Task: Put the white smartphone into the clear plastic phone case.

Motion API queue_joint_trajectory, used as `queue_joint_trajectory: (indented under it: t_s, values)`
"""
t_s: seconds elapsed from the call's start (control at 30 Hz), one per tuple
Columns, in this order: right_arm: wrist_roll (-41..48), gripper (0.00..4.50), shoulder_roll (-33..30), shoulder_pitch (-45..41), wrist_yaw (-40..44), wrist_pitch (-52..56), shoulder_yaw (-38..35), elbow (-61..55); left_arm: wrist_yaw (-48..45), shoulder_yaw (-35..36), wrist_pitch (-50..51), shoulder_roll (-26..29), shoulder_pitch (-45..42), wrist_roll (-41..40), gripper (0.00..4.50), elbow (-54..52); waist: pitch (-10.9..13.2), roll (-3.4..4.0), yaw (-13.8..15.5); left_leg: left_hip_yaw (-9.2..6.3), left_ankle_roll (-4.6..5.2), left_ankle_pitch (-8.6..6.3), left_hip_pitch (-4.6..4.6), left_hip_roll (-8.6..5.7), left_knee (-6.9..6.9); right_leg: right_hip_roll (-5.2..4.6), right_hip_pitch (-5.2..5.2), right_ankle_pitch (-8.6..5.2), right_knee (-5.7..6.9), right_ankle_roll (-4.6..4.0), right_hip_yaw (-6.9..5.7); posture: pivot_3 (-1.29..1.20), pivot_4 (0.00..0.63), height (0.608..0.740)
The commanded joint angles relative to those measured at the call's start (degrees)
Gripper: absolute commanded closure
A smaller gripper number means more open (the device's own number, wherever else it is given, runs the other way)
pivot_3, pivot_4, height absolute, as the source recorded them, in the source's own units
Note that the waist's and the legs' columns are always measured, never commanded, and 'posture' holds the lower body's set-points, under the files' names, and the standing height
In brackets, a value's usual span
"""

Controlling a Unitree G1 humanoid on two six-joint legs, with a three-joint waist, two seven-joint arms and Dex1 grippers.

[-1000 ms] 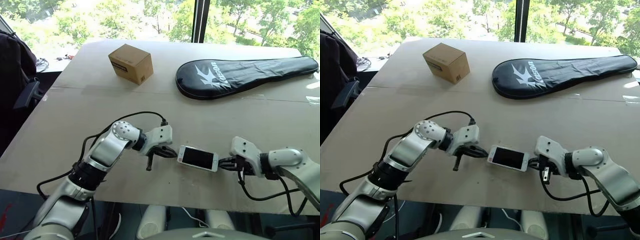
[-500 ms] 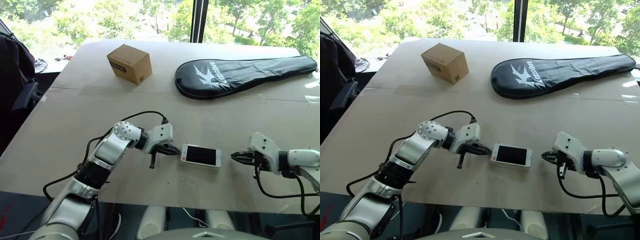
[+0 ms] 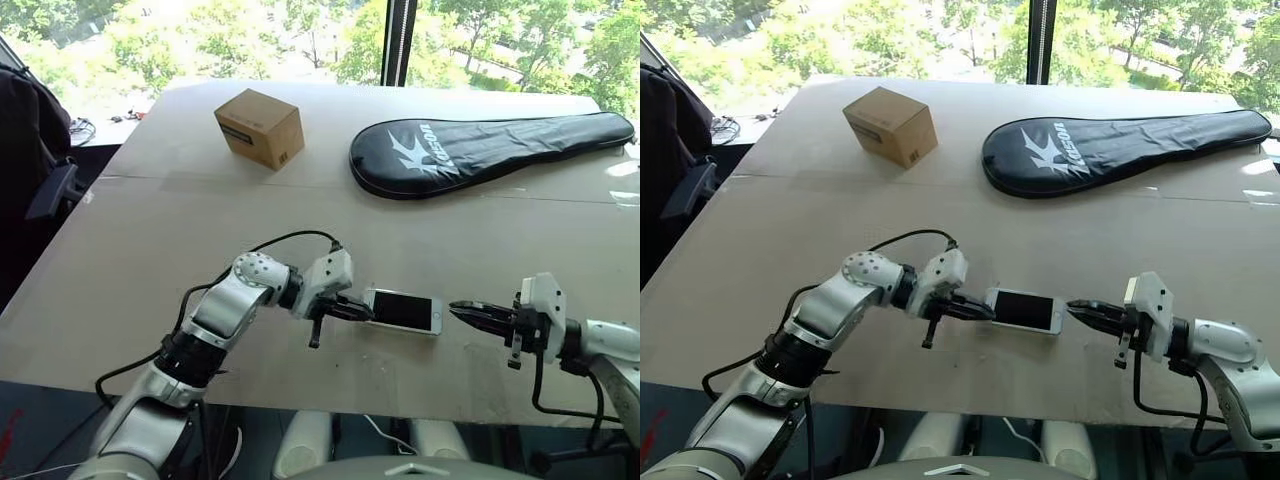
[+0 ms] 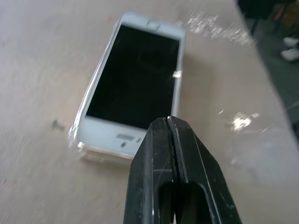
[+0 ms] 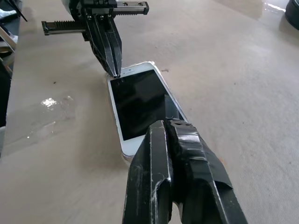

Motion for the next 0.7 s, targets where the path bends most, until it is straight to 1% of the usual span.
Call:
queue_joint_trajectory:
  t_s: [0.03,0.3,0.57,0.7]
  values:
    - [-0.4,4.47,1.0,-0.4,0.3,-2.6,0.9,0.0,1.4,-2.0,-2.1,-0.5,0.2,3.2,4.50,2.7,0.0,0.01,0.0,0.01,0.00,0.00,0.00,0.00,0.00,-0.04,0.00,0.00,0.00,0.00,0.02,0.00,0.150,0.740]
    - [-1.3,4.47,3.5,-1.7,2.1,-7.0,3.7,5.1,0.5,-2.7,-2.8,-0.3,1.6,3.3,4.50,2.8,-0.1,0.06,0.0,0.02,0.00,0.00,0.05,0.00,0.00,-0.11,0.02,0.00,0.00,0.00,0.02,0.00,0.150,0.740]
    - [-7.0,4.47,2.9,-3.8,4.3,-11.1,8.4,13.8,0.2,-2.8,-2.7,0.5,1.8,3.4,4.50,2.1,-0.2,0.10,-0.1,0.05,0.00,0.00,0.12,0.00,0.00,-0.10,0.05,0.00,0.01,0.00,0.05,0.00,0.150,0.740]
    - [-8.2,4.47,3.0,-4.7,4.4,-9.4,10.9,16.5,0.2,-2.5,-2.2,0.7,1.7,3.1,4.50,1.6,-0.5,-0.01,-0.2,0.05,0.01,0.00,0.20,0.04,0.00,-0.06,0.11,0.00,0.03,-0.01,0.07,0.00,0.150,0.740]
